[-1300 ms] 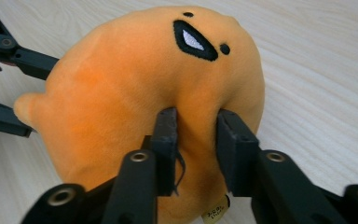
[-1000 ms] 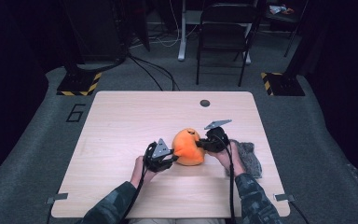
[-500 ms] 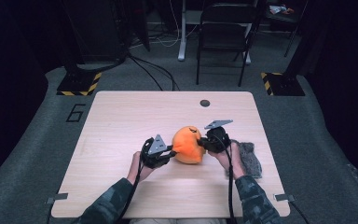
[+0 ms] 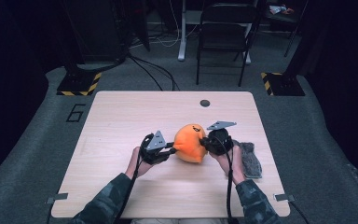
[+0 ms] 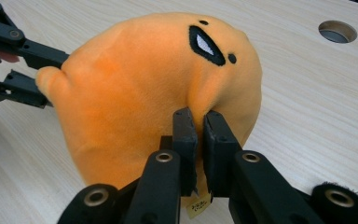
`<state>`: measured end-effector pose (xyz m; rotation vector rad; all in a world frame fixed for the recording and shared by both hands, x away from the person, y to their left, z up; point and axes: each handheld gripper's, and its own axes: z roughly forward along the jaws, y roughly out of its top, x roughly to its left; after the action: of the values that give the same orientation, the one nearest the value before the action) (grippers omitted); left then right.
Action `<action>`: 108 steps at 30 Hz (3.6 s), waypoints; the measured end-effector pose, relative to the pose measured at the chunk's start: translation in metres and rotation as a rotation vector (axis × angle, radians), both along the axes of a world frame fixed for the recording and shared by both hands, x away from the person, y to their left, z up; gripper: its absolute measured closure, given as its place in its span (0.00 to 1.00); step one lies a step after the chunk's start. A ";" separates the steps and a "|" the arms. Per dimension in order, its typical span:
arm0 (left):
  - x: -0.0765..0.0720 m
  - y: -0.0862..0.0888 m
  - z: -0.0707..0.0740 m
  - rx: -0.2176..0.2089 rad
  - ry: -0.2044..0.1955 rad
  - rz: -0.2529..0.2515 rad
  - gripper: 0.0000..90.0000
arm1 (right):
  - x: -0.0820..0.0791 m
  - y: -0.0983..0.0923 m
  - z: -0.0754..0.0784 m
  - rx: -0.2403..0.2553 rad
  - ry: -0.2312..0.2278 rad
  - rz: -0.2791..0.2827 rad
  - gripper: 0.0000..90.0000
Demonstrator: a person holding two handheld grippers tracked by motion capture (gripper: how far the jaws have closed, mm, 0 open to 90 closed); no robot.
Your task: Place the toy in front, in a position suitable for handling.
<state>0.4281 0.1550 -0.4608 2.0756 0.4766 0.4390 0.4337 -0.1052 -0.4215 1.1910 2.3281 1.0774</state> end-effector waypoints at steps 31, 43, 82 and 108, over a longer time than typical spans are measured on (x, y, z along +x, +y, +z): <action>0.023 0.012 -0.007 0.017 0.086 0.031 0.45 | -0.003 -0.001 -0.010 0.004 0.028 -0.015 0.57; 0.015 0.006 0.003 -0.050 0.119 0.143 0.32 | 0.022 -0.029 -0.012 0.032 0.017 -0.040 0.31; 0.015 0.006 0.008 -0.072 0.072 0.075 0.87 | 0.005 -0.002 -0.015 0.031 0.005 -0.027 0.92; 0.052 -0.013 0.001 -0.010 0.159 -0.013 0.86 | -0.024 -0.008 -0.028 0.029 0.038 -0.113 0.90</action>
<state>0.4803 0.1422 -0.4603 2.1121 0.5571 0.2638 0.4101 -0.1134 -0.4494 1.3473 2.2504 1.0619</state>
